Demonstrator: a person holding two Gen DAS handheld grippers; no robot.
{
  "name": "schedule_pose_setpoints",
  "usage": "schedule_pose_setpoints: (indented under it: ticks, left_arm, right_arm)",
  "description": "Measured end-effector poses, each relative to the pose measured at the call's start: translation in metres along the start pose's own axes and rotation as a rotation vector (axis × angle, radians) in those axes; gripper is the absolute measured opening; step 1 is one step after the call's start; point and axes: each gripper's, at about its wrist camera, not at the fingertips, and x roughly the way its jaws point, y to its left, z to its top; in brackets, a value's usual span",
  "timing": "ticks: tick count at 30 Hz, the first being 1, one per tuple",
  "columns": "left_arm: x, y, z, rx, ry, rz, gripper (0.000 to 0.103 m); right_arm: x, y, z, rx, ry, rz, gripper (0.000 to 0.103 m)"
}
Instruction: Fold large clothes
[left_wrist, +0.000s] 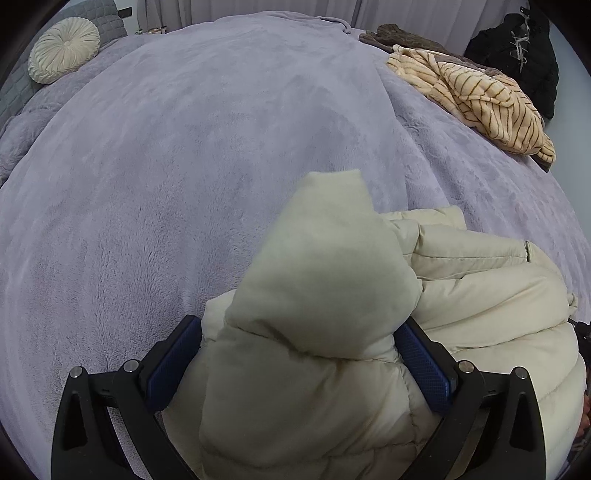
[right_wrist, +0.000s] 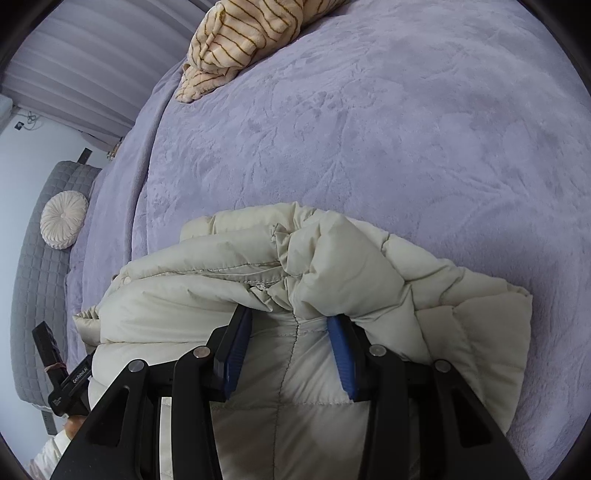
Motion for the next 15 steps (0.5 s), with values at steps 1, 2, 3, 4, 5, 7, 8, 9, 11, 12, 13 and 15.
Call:
schedule_pose_setpoints:
  ticks: [1,2,3,4,5,7,8,9,11,12,13,15]
  left_arm:
    - [0.0,0.0,0.0,0.001,0.001,0.001,0.103]
    - [0.0,0.0,0.0,0.001,0.001,0.001,0.103]
    - [0.001,0.0,0.0,0.001,0.001,0.001,0.103]
    - [0.001,0.0,0.0,0.002,0.001,0.002,0.103]
    - [0.001,0.0,0.0,0.002,0.0,0.002,0.103]
    - [0.002,0.0,0.001,0.005,0.001,0.003,0.103]
    - [0.001,0.001,0.002,0.005,0.003,0.0,0.103]
    - [0.0,0.002,0.002,0.005,0.004,-0.003,0.103]
    - [-0.002,0.008,0.004,0.004,0.008,-0.012,0.103]
    - [-0.003,0.011,0.005,0.002,0.011,-0.014,0.103]
    - [-0.005,0.014,0.006,-0.001,0.012,-0.015,0.103]
    - [-0.01,0.02,0.008,-0.013,0.006,-0.008,0.103]
  right_arm:
    - [0.0,0.0,0.0,-0.002,-0.003,0.0,0.045]
    - [0.001,0.0,-0.001,-0.002,-0.005,-0.001,0.045]
    - [0.001,0.0,-0.001,-0.003,-0.007,-0.002,0.045]
    - [0.001,0.0,-0.002,-0.005,-0.009,-0.003,0.045]
    - [0.001,0.0,-0.002,-0.007,-0.009,-0.005,0.045]
    - [0.001,0.0,-0.002,-0.008,-0.007,-0.006,0.045]
    - [0.001,0.0,-0.002,-0.008,-0.006,-0.006,0.045]
    - [0.0,0.001,-0.001,-0.01,-0.004,-0.008,0.045]
    - [-0.002,0.003,0.0,-0.018,0.001,-0.016,0.045]
    - [-0.003,0.005,0.001,-0.028,0.004,-0.023,0.045]
    - [-0.004,0.007,0.001,-0.039,0.005,-0.031,0.045]
    - [-0.007,0.011,0.003,-0.062,0.007,-0.047,0.045]
